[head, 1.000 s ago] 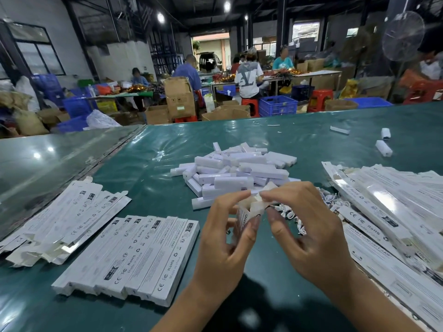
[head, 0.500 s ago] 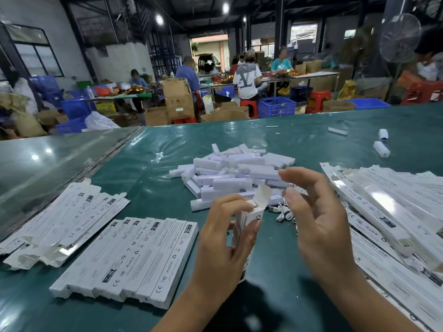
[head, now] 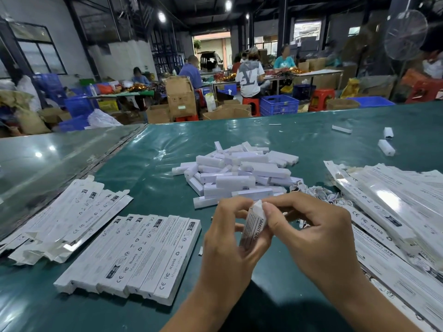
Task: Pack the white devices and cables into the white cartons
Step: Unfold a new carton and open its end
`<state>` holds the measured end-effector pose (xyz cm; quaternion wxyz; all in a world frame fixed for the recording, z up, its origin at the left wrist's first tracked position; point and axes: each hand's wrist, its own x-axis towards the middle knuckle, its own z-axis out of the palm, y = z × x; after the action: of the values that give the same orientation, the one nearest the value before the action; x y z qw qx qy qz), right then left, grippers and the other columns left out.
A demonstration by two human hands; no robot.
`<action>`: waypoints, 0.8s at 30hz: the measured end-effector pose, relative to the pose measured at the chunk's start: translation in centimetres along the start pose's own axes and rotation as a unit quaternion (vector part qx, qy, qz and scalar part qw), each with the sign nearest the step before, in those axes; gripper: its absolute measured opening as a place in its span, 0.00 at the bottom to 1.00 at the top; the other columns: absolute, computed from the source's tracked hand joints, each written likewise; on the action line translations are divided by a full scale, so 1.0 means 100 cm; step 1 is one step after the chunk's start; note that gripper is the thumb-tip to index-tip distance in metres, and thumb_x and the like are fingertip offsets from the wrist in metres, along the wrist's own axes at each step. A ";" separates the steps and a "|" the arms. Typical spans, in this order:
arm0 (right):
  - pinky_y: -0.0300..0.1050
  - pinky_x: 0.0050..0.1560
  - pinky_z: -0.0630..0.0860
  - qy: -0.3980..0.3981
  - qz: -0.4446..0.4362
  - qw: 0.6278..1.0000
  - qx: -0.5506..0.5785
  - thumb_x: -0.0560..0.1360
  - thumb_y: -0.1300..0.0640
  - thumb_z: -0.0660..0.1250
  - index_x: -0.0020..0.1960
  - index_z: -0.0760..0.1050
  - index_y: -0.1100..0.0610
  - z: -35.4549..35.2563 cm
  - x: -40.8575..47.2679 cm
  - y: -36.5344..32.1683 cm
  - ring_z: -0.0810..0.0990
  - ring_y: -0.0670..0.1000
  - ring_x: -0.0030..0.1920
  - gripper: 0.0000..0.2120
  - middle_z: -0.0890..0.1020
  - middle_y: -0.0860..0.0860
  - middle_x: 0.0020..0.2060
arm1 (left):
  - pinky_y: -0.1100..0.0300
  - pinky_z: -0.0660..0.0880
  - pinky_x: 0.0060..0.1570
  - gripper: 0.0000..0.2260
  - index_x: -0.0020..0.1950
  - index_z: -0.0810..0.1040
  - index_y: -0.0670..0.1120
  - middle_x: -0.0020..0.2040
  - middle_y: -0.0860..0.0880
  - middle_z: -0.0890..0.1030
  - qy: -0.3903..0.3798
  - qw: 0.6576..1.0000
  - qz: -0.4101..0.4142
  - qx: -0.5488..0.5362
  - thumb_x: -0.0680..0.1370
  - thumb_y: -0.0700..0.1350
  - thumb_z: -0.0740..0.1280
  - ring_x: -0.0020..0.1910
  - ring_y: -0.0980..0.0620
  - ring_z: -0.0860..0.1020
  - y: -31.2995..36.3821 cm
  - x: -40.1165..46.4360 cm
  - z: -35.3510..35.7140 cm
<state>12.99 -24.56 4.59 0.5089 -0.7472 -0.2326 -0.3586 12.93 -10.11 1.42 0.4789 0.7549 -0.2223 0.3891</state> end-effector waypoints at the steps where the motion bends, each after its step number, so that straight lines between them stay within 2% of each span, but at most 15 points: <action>1: 0.31 0.39 0.76 0.009 -0.006 1.000 -0.011 0.75 0.58 0.72 0.44 0.86 0.53 -0.001 0.000 0.000 0.84 0.44 0.36 0.04 0.85 0.41 0.36 | 0.60 0.81 0.42 0.19 0.61 0.70 0.51 0.55 0.62 0.76 0.000 1.000 0.013 0.004 0.74 0.49 0.73 0.52 0.61 0.79 0.000 0.000 0.000; 4: 0.29 0.38 0.74 0.018 -0.040 0.998 -0.047 0.75 0.59 0.72 0.43 0.85 0.54 -0.001 0.001 0.000 0.82 0.42 0.36 0.04 0.84 0.42 0.35 | 0.66 0.79 0.43 0.22 0.64 0.70 0.51 0.54 0.58 0.77 0.002 0.999 0.029 0.013 0.74 0.50 0.74 0.52 0.62 0.79 0.001 0.001 0.001; 11: 0.29 0.37 0.74 0.018 -0.074 0.995 -0.070 0.77 0.57 0.71 0.45 0.85 0.55 0.000 0.001 0.003 0.81 0.41 0.38 0.05 0.84 0.43 0.37 | 0.59 0.79 0.42 0.27 0.66 0.70 0.50 0.55 0.53 0.76 0.000 0.997 0.073 0.038 0.72 0.42 0.78 0.50 0.57 0.79 -0.003 0.001 0.000; 15: 0.28 0.38 0.73 0.006 -0.082 0.995 -0.059 0.78 0.57 0.71 0.47 0.86 0.55 -0.001 0.001 0.004 0.82 0.41 0.40 0.05 0.85 0.43 0.40 | 0.58 0.79 0.39 0.23 0.66 0.70 0.50 0.55 0.52 0.76 0.007 0.995 0.085 0.042 0.75 0.45 0.75 0.48 0.55 0.79 -0.003 0.001 0.000; 19: 0.30 0.38 0.75 0.002 -0.081 0.995 -0.053 0.78 0.56 0.70 0.49 0.86 0.55 -0.001 0.001 0.005 0.83 0.42 0.43 0.06 0.85 0.44 0.42 | 0.58 0.80 0.41 0.22 0.67 0.71 0.49 0.56 0.52 0.78 0.013 0.994 0.095 0.060 0.76 0.45 0.75 0.50 0.55 0.80 -0.003 0.001 0.002; 22: 0.30 0.42 0.75 -0.009 -0.099 0.993 -0.065 0.78 0.57 0.70 0.51 0.86 0.55 0.001 0.001 0.007 0.82 0.42 0.45 0.06 0.85 0.45 0.44 | 0.59 0.80 0.41 0.20 0.66 0.73 0.49 0.55 0.52 0.77 0.020 0.993 0.096 0.062 0.76 0.44 0.74 0.51 0.58 0.79 -0.003 0.000 0.002; 24: 0.33 0.48 0.77 -0.009 -0.120 0.989 -0.087 0.79 0.56 0.69 0.52 0.86 0.57 0.001 0.001 0.008 0.83 0.44 0.47 0.08 0.85 0.48 0.47 | 0.57 0.80 0.40 0.19 0.65 0.74 0.49 0.54 0.51 0.78 0.020 0.995 0.084 0.050 0.76 0.43 0.75 0.50 0.56 0.79 -0.005 0.000 0.001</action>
<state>13.64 -24.74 4.13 0.3930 -0.7589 -0.2926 -0.4291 13.28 -9.95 1.16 0.4103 0.7489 -0.2555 0.4533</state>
